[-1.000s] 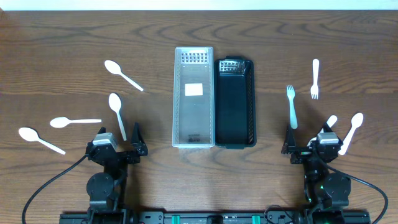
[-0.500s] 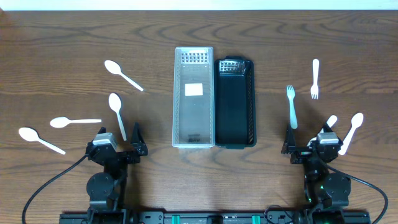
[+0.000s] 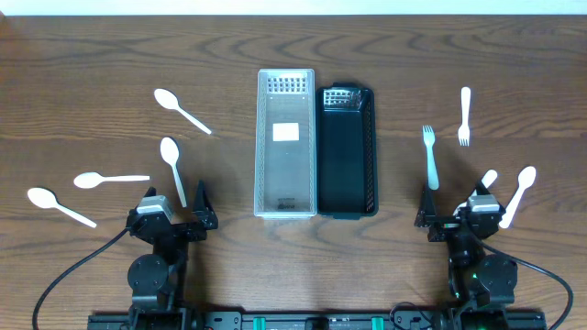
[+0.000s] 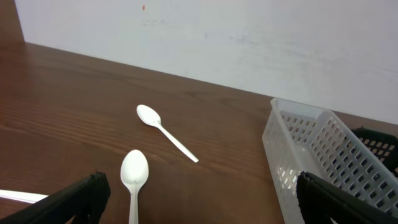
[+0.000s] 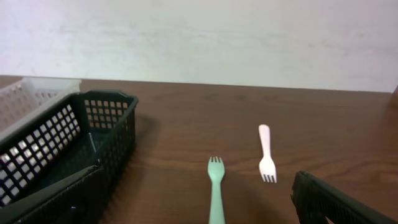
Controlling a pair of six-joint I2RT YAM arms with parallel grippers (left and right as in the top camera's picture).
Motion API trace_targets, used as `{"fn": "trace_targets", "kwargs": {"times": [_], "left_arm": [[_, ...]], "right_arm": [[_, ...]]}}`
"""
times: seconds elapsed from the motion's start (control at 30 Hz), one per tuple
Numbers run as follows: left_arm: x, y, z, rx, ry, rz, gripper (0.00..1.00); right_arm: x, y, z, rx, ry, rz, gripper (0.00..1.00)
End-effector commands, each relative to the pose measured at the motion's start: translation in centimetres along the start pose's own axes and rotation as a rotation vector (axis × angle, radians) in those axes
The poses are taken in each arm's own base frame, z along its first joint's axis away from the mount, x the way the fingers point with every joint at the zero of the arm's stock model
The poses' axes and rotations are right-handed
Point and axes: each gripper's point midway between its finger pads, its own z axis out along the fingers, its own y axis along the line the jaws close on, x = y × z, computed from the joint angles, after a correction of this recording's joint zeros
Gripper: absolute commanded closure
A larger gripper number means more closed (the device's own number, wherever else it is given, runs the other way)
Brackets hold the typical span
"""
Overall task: Pack container
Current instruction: 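Raise both arms from rest toward the cutlery on each side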
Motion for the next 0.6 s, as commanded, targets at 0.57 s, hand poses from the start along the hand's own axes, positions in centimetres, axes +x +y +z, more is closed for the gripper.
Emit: {"fn": "trace_targets", "kwargs": {"times": [0.57], "left_arm": [[-9.0, -2.8, -0.1, -0.045, 0.262, -0.187, 0.02]], "right_arm": [[-7.3, -0.6, 3.9, 0.034, 0.275, 0.163, 0.01]]}}
